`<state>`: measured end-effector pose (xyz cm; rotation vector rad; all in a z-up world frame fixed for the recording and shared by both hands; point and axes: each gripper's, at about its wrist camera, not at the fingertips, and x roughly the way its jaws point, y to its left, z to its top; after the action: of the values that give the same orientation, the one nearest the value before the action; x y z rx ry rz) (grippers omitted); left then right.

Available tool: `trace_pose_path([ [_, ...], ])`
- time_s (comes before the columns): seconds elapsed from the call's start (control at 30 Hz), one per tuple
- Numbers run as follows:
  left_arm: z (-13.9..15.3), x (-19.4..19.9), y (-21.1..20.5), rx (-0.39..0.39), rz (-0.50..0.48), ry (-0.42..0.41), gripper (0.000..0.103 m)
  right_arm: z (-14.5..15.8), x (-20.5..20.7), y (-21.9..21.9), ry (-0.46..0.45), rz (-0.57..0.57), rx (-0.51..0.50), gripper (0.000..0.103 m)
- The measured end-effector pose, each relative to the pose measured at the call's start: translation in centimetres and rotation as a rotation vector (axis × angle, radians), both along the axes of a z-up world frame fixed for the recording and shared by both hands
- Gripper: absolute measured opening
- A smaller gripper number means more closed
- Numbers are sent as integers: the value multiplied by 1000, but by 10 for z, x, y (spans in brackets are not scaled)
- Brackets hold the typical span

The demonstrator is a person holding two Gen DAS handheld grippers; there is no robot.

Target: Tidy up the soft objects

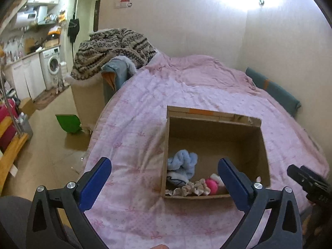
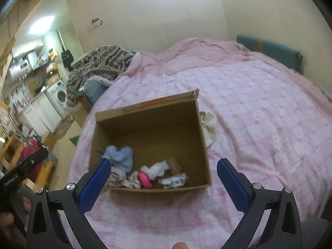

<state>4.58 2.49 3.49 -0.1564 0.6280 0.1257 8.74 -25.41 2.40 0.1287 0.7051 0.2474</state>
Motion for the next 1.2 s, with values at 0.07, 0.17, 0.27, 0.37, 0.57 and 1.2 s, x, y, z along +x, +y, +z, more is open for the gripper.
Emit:
trace_pose_path([
  [0.07, -13, 9, -4, 25, -10, 39, 102, -7, -4, 2, -9, 5, -25, 103],
  [0.17, -23, 15, -5, -2, -7, 59, 102, -21, 1, 3, 16, -16, -57, 103],
  [0.27, -26, 15, -15, 37, -39, 63, 102, -27, 8, 2, 28, -33, -62, 103],
  [0.37, -28, 14, -20, 39, -64, 62, 102, -31, 14, 0, 42, -40, -65, 103],
  [0.57, -32, 20, -13, -4, -54, 89, 102, -35, 13, -2, 64, -39, -55, 103],
  [1.2, -32, 18, -15, 2, -60, 92, 102, -35, 13, 1, 64, -35, -68, 103],
])
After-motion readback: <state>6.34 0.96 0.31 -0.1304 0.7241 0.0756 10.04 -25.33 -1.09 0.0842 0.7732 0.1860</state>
